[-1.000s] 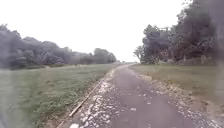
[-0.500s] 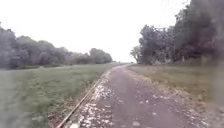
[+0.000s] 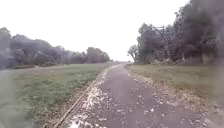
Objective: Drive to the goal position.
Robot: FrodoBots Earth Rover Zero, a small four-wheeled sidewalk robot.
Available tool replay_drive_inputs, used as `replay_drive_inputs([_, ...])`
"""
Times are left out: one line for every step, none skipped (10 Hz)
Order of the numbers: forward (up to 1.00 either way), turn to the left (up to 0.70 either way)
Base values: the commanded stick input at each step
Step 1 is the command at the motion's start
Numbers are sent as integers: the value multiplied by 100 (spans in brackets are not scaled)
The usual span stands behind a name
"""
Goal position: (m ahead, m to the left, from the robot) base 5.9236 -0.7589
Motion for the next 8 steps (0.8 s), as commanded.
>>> replay_drive_inputs([70, 0])
replay_drive_inputs([70, 0])
replay_drive_inputs([70, 0])
replay_drive_inputs([70, 0])
replay_drive_inputs([70, 0])
replay_drive_inputs([70, 0])
replay_drive_inputs([70, 0])
replay_drive_inputs([70, 0])
